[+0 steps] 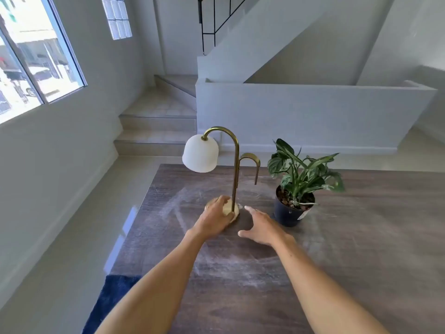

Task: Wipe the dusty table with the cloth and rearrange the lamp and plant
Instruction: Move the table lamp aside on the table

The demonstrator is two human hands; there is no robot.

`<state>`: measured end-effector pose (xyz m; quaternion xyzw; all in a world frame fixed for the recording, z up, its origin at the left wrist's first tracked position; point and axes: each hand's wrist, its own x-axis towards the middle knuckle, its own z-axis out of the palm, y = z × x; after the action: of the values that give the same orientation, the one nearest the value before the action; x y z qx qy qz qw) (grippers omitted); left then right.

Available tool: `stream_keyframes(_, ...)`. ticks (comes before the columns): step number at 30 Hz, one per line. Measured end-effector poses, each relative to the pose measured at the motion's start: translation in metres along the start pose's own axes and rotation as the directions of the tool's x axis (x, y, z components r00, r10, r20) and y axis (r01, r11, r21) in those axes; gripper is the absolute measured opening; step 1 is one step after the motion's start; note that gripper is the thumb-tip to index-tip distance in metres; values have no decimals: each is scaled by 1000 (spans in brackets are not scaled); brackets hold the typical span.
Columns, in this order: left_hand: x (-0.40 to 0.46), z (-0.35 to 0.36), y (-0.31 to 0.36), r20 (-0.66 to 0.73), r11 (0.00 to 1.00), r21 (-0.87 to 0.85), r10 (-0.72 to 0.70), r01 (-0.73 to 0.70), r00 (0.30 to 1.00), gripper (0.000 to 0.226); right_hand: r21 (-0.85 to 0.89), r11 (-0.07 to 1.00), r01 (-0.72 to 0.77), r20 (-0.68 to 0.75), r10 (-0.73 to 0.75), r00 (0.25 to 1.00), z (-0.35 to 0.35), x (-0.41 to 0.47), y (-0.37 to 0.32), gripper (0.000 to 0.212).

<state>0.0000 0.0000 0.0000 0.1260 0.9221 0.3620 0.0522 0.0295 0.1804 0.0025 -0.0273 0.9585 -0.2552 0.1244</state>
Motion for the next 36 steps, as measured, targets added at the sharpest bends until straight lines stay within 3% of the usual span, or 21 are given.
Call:
stream_keyframes(3, 10, 2, 0, -20, 993, -122, 1, -4, 1000, 43, 50, 999, 7, -18, -6, 1000, 7, 16, 1, 104)
stream_keyframes(9, 23, 7, 2, -90, 978, -208, 15, -33, 996, 14, 75, 997, 9, -37, -7, 999, 27, 43, 5, 111)
stream_keyframes(18, 28, 9, -1, -126, 975, -177, 113, -135, 986, 18, 18, 994, 105, -94, -102, 990, 43, 63, 5, 110)
stream_keyframes(24, 30, 10, 0, -150, 962, -99, 237, -253, 960, 14, 16, 987, 163, -176, -158, 972, 45, 64, 4, 99)
stream_keyframes(36, 28, 13, 6, -168, 971, -70, 214, -228, 962, 16, 41, 980, 194, -253, -178, 951, 36, 55, -2, 70)
